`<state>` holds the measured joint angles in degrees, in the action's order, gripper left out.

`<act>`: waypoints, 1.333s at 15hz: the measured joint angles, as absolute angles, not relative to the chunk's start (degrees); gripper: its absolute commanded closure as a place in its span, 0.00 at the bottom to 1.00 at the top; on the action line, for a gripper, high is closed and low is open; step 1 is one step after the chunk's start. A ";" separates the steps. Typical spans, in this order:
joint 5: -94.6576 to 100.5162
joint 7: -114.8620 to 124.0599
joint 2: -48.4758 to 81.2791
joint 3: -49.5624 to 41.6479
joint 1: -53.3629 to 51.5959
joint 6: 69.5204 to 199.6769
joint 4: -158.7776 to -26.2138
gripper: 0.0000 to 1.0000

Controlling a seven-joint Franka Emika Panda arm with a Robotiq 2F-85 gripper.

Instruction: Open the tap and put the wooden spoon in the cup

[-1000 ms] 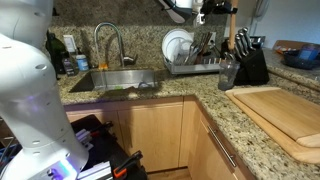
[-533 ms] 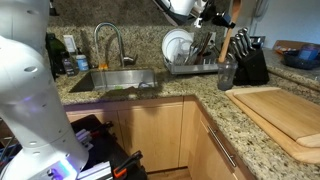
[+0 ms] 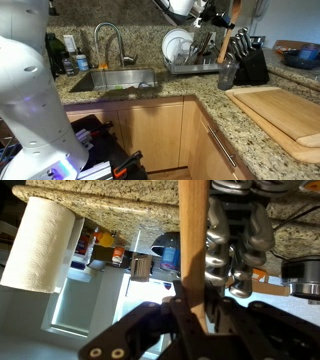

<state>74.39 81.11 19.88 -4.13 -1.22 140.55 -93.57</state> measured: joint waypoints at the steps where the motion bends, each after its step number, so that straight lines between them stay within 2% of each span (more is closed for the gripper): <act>1: 75.57 82.30 19.90 -4.14 -1.26 140.55 -93.51 0.94; 5: 80.42 84.97 19.96 -4.37 -1.25 140.48 -92.35 0.94; 6: 81.78 85.20 19.96 -4.49 -1.22 140.48 -92.00 0.77; 8: 84.29 86.55 20.01 -4.73 -1.19 140.48 -91.59 0.77; 9: 84.60 86.74 20.02 -4.78 -1.19 140.48 -91.55 0.94; 15: 87.94 91.58 20.67 -4.60 -1.33 140.64 -91.45 0.94; 16: 89.25 93.12 21.28 -4.56 -1.33 140.64 -91.28 0.77; 20: 89.37 93.59 21.75 -4.33 -1.29 140.59 -91.19 0.77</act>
<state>89.37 93.59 21.75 -4.33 -1.29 140.59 -91.19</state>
